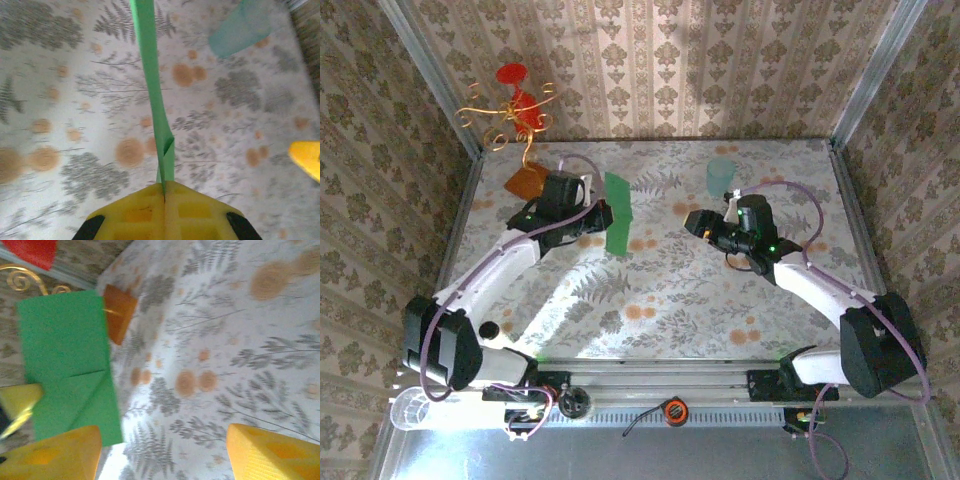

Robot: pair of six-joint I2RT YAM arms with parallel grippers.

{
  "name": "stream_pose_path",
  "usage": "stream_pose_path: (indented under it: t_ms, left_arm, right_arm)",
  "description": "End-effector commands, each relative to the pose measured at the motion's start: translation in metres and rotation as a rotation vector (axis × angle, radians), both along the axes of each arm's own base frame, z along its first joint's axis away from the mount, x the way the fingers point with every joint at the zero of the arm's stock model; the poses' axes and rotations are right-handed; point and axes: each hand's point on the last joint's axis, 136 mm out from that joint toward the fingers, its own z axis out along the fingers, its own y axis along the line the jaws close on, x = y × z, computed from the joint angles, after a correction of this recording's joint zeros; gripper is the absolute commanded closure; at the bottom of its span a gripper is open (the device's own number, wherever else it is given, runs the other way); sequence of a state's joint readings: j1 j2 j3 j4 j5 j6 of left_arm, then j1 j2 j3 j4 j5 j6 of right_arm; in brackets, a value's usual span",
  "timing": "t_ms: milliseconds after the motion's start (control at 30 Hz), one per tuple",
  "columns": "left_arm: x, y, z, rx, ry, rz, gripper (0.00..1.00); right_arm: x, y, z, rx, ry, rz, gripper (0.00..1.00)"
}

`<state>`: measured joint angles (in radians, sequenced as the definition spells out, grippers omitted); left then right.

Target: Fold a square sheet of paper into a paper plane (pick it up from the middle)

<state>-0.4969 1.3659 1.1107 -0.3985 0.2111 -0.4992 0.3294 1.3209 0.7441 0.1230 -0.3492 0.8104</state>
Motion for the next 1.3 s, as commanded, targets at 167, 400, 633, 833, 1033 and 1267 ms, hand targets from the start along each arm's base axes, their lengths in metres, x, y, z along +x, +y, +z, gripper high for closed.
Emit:
stream_pose_path:
  t_ms: [167, 400, 633, 833, 1033, 1267]
  left_arm:
    - [-0.014, 0.065, -0.019, 0.769, 0.003, 0.033, 0.95]
    - [-0.009, 0.035, -0.046, 1.019, 0.008, -0.043, 0.95]
    - [-0.015, -0.035, -0.095, 1.007, 0.083, -0.145, 0.94]
    - [-0.031, -0.084, -0.126, 0.787, 0.175, -0.185, 0.81]
    - [-0.033, -0.093, -0.112, 0.616, 0.188, -0.177, 0.55]
    - [-0.012, -0.029, -0.077, 0.443, 0.169, 0.022, 0.36]
  right_arm:
    - [-0.002, -0.045, -0.023, -0.176, 0.089, -0.148, 0.32]
    - [-0.005, -0.071, -0.037, -0.196, 0.148, -0.232, 0.32]
    - [-0.009, -0.098, -0.039, -0.233, 0.168, -0.280, 0.32]
    - [-0.015, -0.114, -0.043, -0.245, 0.179, -0.310, 0.32]
    - [-0.012, -0.105, -0.034, -0.248, 0.152, -0.234, 0.32]
    - [-0.012, -0.042, -0.037, -0.245, 0.137, -0.025, 0.41]
